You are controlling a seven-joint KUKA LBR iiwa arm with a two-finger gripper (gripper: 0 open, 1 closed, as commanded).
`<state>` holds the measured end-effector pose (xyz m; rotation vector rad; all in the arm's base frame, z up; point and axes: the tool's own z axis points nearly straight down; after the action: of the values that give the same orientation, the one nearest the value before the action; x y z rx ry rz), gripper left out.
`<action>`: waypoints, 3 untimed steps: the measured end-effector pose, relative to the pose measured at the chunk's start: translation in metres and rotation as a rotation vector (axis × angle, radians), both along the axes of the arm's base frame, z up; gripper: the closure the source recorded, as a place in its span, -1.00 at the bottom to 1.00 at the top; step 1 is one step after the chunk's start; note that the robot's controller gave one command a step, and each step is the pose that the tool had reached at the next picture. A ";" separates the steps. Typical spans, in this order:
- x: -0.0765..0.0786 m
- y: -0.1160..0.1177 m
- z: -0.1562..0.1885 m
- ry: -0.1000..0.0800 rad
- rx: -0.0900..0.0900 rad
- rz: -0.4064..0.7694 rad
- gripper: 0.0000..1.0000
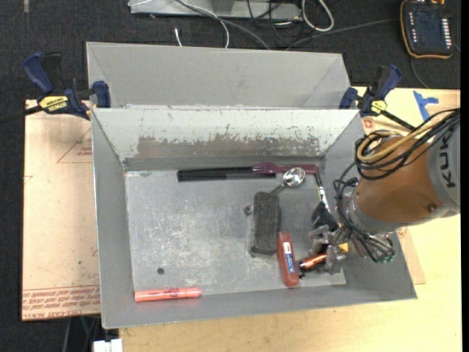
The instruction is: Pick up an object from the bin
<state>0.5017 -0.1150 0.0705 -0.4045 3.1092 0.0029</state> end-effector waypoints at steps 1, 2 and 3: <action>0.000 0.000 0.000 0.000 0.000 0.000 1.00; 0.000 0.001 0.004 0.001 0.001 0.001 1.00; -0.003 0.002 0.026 0.011 0.004 0.000 1.00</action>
Offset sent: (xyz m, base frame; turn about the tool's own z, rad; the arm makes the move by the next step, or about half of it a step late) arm 0.0000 0.0000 0.0135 0.0000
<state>0.4987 -0.1130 0.0969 -0.4051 3.1197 0.0117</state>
